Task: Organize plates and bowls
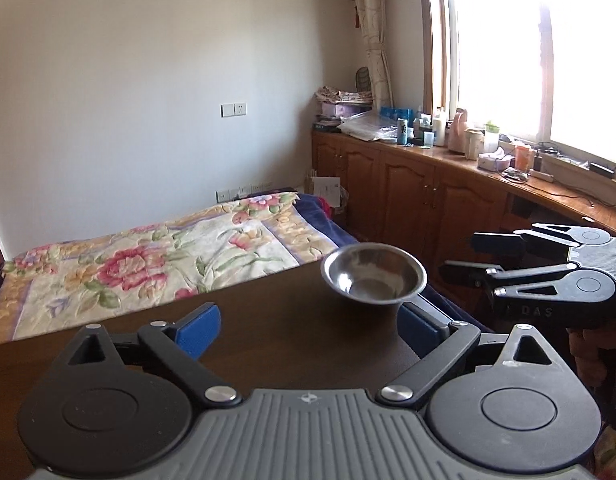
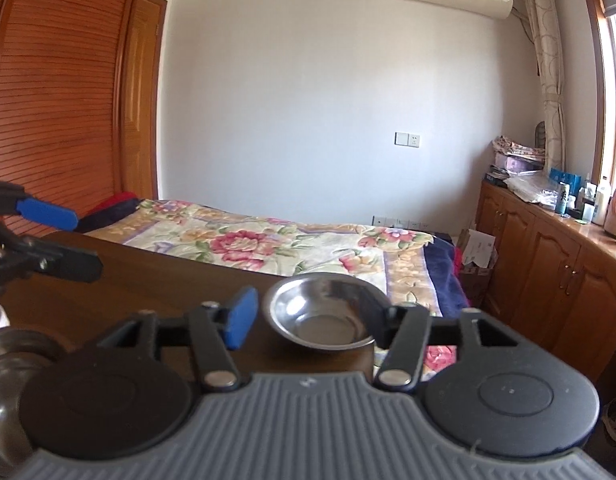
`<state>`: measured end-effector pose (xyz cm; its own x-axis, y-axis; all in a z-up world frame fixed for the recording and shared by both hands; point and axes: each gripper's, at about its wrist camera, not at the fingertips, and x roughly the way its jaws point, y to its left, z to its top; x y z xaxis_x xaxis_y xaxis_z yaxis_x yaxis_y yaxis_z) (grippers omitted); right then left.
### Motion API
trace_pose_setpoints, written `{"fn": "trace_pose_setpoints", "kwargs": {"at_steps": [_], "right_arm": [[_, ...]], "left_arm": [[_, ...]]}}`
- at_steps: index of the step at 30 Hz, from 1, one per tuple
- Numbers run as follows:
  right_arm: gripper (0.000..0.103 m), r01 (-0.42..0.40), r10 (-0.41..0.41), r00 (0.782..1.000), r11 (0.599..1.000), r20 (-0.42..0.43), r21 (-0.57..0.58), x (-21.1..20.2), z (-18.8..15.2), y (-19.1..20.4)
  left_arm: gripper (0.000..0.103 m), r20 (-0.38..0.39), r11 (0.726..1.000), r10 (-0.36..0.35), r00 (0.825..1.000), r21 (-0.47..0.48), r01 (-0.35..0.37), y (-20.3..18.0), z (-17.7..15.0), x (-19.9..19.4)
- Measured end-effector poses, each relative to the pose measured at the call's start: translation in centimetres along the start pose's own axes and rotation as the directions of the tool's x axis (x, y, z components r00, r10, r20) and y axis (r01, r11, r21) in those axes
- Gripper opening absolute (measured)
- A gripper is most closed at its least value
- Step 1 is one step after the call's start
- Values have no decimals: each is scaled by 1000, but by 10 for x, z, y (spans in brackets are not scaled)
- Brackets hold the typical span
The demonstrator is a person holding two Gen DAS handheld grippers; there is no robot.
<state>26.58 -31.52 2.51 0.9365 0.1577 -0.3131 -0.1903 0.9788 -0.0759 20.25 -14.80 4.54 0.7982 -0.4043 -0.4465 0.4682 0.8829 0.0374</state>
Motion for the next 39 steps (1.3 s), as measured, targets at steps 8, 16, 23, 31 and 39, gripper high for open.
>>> {"fn": "trace_pose_setpoints", "kwargs": {"at_steps": [8,16,23,31,39], "right_arm": [[63,31,-29,999,999,-35,41,24,-12,-18],[63,37,-34,998,998,-46,60,44,-14,-27],[63,33,-26,997,995,-72,97,59,-18,-43],[60,4,13,994,986,-104,167,70,-25,-55],[58,-3,27,991,984,-133,178,76,-27,-58]], "left_arm": [[94,-38,999,-32,999,26,33,2,14,32],[92,-94,995,-93,991,39,97,1,20,77],[81,-153,989,-106,983,87,120,-6,29,116],[69,-238,984,-124,963,93,150,-7,27,160],[63,-302,983,-156,941,49,178,-2,25,184]]}}
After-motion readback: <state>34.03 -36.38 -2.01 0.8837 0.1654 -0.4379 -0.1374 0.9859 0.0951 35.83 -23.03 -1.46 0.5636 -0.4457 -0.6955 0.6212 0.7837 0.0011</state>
